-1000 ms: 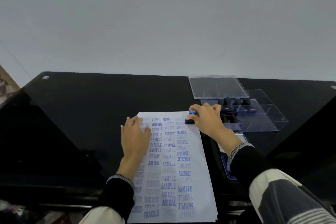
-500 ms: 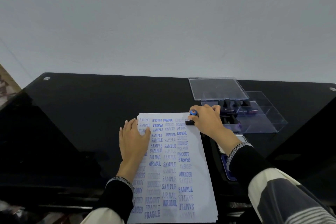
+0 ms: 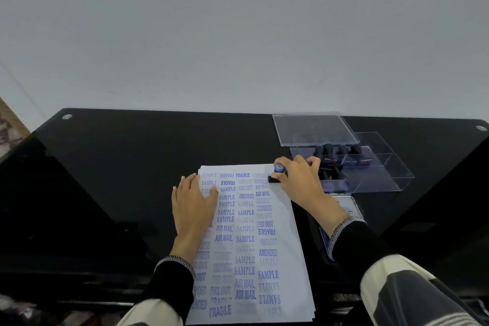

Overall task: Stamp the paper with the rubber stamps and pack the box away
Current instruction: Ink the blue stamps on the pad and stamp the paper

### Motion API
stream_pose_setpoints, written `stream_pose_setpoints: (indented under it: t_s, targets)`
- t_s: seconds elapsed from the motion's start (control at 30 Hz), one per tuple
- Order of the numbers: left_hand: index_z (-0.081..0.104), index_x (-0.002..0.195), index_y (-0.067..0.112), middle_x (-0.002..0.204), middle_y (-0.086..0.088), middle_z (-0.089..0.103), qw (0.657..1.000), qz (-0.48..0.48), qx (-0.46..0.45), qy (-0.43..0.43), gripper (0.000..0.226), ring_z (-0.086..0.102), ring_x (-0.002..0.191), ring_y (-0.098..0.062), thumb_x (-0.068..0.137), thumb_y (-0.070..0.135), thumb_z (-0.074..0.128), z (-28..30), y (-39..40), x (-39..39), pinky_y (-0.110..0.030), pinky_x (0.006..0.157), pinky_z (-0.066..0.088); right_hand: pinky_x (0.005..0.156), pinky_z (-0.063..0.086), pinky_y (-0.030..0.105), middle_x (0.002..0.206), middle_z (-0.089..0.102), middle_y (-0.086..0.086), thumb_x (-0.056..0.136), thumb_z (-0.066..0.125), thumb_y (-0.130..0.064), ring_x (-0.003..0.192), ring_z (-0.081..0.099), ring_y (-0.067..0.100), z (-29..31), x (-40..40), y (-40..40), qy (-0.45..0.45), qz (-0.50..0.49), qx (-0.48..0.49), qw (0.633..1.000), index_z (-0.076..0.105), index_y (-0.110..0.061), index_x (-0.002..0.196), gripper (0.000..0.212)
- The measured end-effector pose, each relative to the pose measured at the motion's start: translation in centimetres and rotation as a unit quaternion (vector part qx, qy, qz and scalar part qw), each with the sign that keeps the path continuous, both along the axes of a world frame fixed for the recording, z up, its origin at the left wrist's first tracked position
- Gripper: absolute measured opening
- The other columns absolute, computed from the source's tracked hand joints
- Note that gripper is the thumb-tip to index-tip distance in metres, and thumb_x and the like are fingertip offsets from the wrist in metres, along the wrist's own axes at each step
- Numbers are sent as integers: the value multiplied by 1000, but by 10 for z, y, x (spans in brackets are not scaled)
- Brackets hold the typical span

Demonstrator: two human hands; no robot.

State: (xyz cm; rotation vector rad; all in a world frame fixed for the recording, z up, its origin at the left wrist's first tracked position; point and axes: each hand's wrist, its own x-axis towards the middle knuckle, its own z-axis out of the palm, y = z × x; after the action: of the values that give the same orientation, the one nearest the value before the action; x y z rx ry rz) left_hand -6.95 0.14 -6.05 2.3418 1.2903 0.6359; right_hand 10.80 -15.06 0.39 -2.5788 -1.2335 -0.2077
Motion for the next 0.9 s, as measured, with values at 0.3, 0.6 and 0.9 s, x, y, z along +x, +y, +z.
stream_pose_setpoints:
  t_s: [0.3, 0.6, 0.9]
  targets:
    - [42, 143, 13, 148, -2, 42, 1000, 2, -1, -2, 59, 27, 143, -19, 94, 43, 52, 3, -2, 0, -38, 119, 12, 88, 15, 36, 86, 57, -5, 92, 53, -24, 96, 48, 17, 4, 9, 7, 33, 5, -5, 999, 59, -27, 105, 15]
    - [42, 142, 13, 147, -1, 42, 1000, 0, -3, 3, 58, 28, 142, -19, 94, 45, 52, 4, -2, 0, -39, 118, 12, 91, 16, 39, 86, 56, -4, 92, 52, -24, 96, 47, 16, 4, 15, 11, 62, 3, -5, 998, 60, -27, 101, 12]
    - [41, 142, 14, 148, -1, 42, 1000, 0, -7, 1, 58, 27, 143, -19, 94, 44, 52, 3, -2, 0, -39, 119, 11, 85, 13, 34, 96, 58, 0, 94, 52, -24, 97, 46, 17, -2, 1, 1, 13, -6, 4, 1000, 56, -26, 116, 22]
